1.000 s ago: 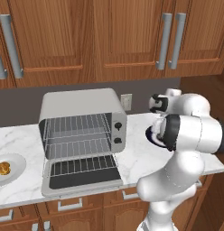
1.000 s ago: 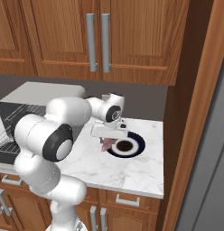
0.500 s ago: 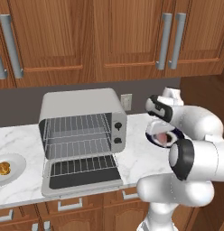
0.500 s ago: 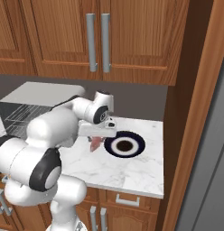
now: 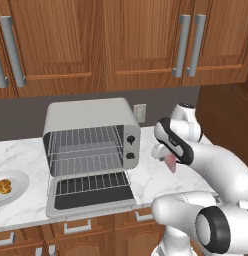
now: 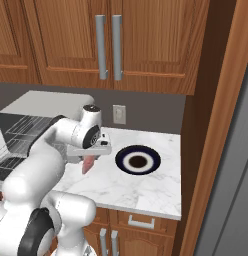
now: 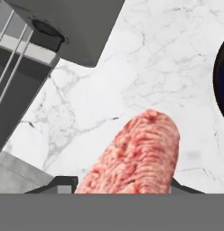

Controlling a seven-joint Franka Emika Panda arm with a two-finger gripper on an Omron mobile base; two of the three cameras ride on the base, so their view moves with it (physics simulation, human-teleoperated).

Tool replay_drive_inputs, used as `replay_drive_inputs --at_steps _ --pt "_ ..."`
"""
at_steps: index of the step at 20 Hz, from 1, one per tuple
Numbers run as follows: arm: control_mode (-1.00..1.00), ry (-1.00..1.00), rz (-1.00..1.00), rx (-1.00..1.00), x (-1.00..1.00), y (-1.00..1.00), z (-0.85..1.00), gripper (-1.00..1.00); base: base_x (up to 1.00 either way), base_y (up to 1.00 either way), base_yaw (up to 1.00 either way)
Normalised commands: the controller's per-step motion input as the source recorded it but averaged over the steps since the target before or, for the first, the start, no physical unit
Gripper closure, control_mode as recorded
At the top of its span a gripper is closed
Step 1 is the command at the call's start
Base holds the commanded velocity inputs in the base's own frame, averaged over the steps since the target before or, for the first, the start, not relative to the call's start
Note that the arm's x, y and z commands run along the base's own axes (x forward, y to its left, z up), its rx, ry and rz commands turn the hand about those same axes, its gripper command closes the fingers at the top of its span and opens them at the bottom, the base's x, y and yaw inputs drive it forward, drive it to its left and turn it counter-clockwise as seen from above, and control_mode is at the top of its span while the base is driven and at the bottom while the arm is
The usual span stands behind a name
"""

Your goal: Open the toaster oven door. Place the bread on the top rack in the toaster oven and place the steak on the bottom rack.

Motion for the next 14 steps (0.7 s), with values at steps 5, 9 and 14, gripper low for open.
replay_drive_inputs --at_steps 5,9,14 --pt "-1.0 0.05 0.03 0.0 -0.03 0.6 0.26 1.0 0.0 0.0 0.0" --pt "-1.0 0.15 0.07 0.0 -0.01 0.65 0.27 1.0 0.0 0.0 0.0" --pt "-1.0 0.19 0.03 0.0 0.0 0.68 0.27 1.0 0.0 0.0 0.0"
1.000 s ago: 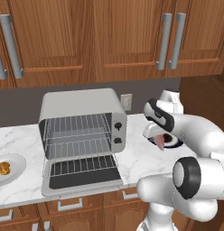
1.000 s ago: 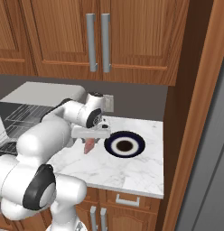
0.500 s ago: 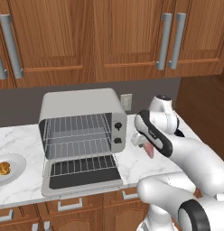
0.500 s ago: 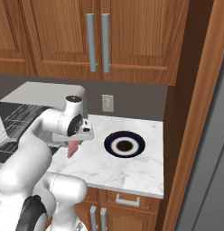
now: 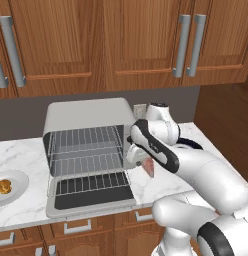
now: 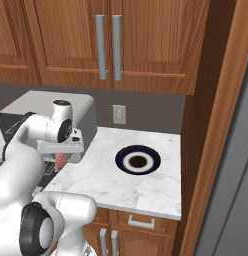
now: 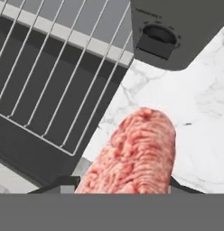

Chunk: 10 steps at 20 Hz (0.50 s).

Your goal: Open the toaster oven door. Place the bread on the top rack in the toaster oven and place the steak on the bottom rack.

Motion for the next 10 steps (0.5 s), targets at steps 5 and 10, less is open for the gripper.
replay_drive_inputs --at_steps 5,10 --pt "-1.0 0.07 0.0 -0.02 0.0 0.78 0.17 1.0 0.0 0.0 0.0" --pt "-1.0 0.0 0.0 -0.07 0.03 0.78 0.04 1.0 0.0 0.0 0.0"
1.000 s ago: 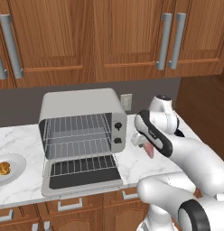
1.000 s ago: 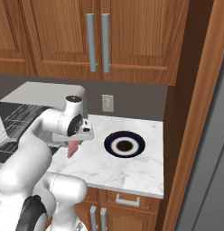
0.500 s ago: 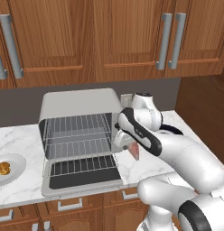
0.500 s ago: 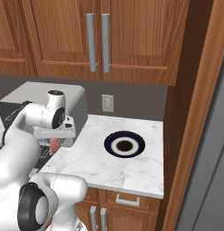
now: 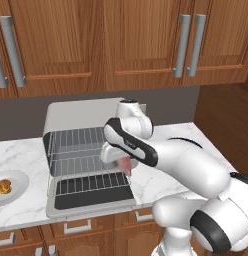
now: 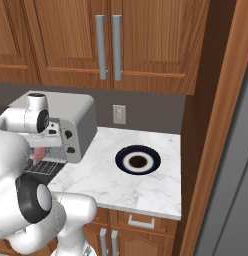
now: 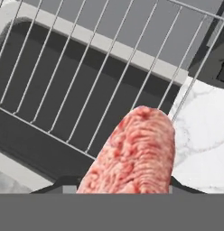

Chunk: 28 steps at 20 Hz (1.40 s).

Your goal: Open the toaster oven door. Place the bread on the top rack in the toaster oven and place the steak on the bottom rack.

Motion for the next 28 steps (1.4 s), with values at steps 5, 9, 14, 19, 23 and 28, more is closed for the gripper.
replay_drive_inputs --at_steps 5,9,14,19,23,28 --pt "-1.0 -0.04 0.05 -0.14 0.09 0.74 -0.01 1.0 0.0 0.0 0.0" --pt "-1.0 -0.06 0.2 -0.08 0.16 0.47 -0.09 1.0 0.0 0.0 0.0" --pt "-1.0 0.0 0.26 -0.08 0.21 0.39 -0.04 1.0 0.0 0.0 0.0" --pt "-1.0 0.0 0.31 -0.04 0.1 0.21 -0.15 1.0 0.0 0.0 0.0" --pt "-1.0 0.0 0.23 -0.01 0.02 0.14 -0.2 1.0 0.0 0.0 0.0" --pt "-1.0 0.0 0.15 0.0 0.0 0.01 -0.29 1.0 0.0 0.0 0.0"
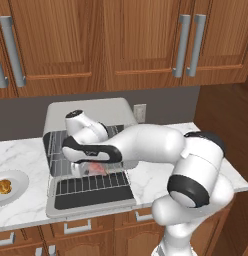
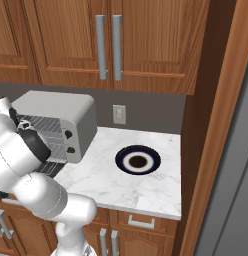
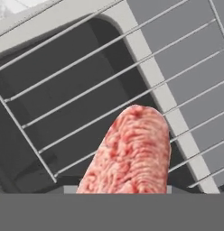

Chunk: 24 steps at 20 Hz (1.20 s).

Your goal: Open the toaster oven door. Place the bread on the top rack in the toaster oven and place the steak on the bottom rack.

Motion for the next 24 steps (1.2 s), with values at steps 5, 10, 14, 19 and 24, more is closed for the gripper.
replay_drive_inputs --at_steps 5,10,14,19,24 --pt "-1.0 0.0 0.09 0.0 0.03 0.0 -0.26 1.0 0.0 0.0 0.0" --pt "-1.0 0.0 0.1 0.0 0.02 0.0 -0.22 1.0 0.0 0.0 0.0" --pt "-1.0 0.0 0.11 0.01 0.01 0.0 -0.23 1.0 0.0 0.0 0.0" --pt "-1.0 0.0 0.1 0.03 0.0 0.0 -0.18 1.0 0.0 0.0 0.0" --pt "-1.0 0.0 0.09 0.03 0.0 0.0 -0.16 1.0 0.0 0.0 0.0"
